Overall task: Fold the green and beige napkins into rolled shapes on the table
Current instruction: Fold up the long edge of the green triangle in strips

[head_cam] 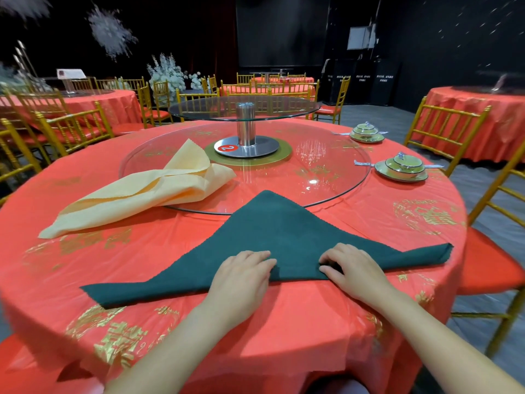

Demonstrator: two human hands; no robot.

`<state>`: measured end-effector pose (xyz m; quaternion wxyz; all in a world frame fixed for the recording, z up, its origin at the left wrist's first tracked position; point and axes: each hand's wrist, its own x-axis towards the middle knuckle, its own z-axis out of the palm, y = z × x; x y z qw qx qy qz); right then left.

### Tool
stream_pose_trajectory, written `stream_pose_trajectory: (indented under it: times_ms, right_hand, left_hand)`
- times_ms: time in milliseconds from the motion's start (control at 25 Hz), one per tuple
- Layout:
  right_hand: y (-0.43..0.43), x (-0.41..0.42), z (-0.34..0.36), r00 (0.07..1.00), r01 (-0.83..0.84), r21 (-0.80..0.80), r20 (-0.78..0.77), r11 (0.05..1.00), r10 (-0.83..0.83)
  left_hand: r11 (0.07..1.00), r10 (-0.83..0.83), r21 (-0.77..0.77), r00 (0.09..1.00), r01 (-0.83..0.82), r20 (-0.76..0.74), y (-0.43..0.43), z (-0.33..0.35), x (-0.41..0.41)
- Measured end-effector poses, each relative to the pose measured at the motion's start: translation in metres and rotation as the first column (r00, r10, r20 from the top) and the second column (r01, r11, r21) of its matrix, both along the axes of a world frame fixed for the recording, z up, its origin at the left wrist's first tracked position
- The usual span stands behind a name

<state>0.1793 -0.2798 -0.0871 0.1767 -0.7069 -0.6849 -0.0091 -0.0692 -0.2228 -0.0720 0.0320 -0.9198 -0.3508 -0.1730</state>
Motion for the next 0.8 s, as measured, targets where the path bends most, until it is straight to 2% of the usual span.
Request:
stream_pose_trajectory:
  times_ms: [120, 280, 360, 520, 640, 800]
  right_hand:
    - [0.0, -0.001, 0.001, 1.0, 0.012, -0.002, -0.008, 1.0, -0.012]
    - [-0.002, -0.002, 0.0, 1.0, 0.019, -0.008, 0.001, 1.0, -0.019]
    - [-0.001, -0.003, 0.002, 0.999, 0.036, -0.031, 0.008, 0.999, -0.036]
    - [-0.002, -0.031, 0.003, 0.998, 0.054, -0.004, 0.03, 0.999, -0.054]
    - [-0.01, -0.068, 0.001, 0.997, -0.029, -0.105, 0.067, 0.994, 0.036]
    - [-0.012, -0.059, -0.002, 0.996, 0.048, -0.209, 0.082, 0.977, -0.031]
  left_hand:
    - [0.979, 0.052, -0.194, 0.996, -0.066, -0.073, -0.009, -0.001, 0.04]
    - [0.921, 0.211, -0.303, 0.968, -0.244, -0.137, 0.001, -0.014, 0.058]
    - [0.915, 0.234, -0.291, 0.955, -0.279, -0.181, 0.0, -0.021, 0.057]
    - [0.919, 0.242, -0.279, 0.956, -0.28, -0.164, -0.002, -0.022, 0.059]
    - [0.92, 0.24, -0.273, 0.956, -0.28, -0.171, -0.002, -0.021, 0.057]
    - [0.921, 0.242, -0.273, 0.957, -0.278, -0.158, -0.001, -0.024, 0.057]
